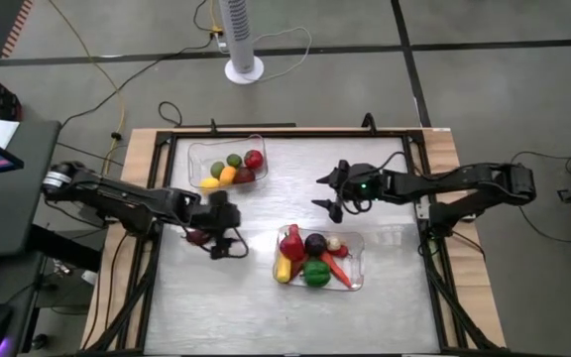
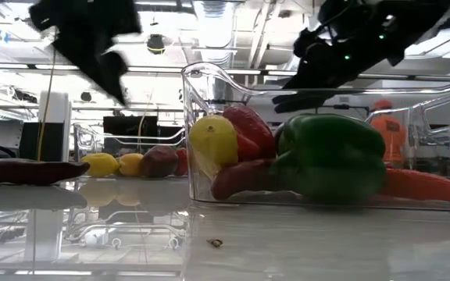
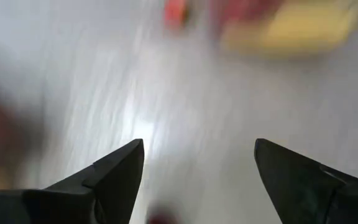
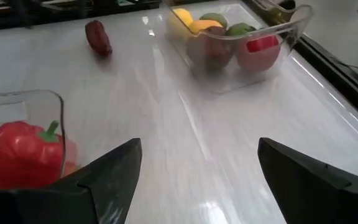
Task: Sort produce into baskets
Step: Put the red chili pepper into the bottom transparent bin
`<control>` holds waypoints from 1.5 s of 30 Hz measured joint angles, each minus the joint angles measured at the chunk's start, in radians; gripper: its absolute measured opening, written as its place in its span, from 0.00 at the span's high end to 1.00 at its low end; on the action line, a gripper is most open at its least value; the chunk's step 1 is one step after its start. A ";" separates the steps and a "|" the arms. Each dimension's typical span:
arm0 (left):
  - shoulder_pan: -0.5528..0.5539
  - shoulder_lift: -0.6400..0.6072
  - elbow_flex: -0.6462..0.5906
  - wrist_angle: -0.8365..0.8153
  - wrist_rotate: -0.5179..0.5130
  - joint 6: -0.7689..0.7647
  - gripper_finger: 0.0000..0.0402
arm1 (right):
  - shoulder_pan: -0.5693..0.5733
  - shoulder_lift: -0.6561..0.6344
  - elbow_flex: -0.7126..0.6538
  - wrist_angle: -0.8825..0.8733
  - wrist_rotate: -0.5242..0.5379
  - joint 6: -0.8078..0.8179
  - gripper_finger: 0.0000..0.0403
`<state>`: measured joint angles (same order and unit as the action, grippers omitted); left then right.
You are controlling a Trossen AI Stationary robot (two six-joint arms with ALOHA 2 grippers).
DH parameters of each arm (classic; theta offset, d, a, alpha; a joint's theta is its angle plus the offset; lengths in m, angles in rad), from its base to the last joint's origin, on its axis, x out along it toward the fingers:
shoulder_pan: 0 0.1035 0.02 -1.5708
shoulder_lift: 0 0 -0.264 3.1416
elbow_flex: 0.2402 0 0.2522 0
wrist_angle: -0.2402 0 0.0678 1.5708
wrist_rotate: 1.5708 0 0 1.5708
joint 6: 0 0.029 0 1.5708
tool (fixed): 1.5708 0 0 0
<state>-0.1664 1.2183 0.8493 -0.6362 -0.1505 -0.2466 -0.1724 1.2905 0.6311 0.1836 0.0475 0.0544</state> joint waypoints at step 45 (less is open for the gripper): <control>-0.008 0.001 -0.333 0.139 -0.100 -0.247 0.84 | 0.046 0.074 0.060 0.000 0.045 -0.080 0.18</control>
<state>-0.1741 1.2190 0.5158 -0.4975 -0.2509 -0.4935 -0.1268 1.3647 0.6907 0.1835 0.0924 -0.0260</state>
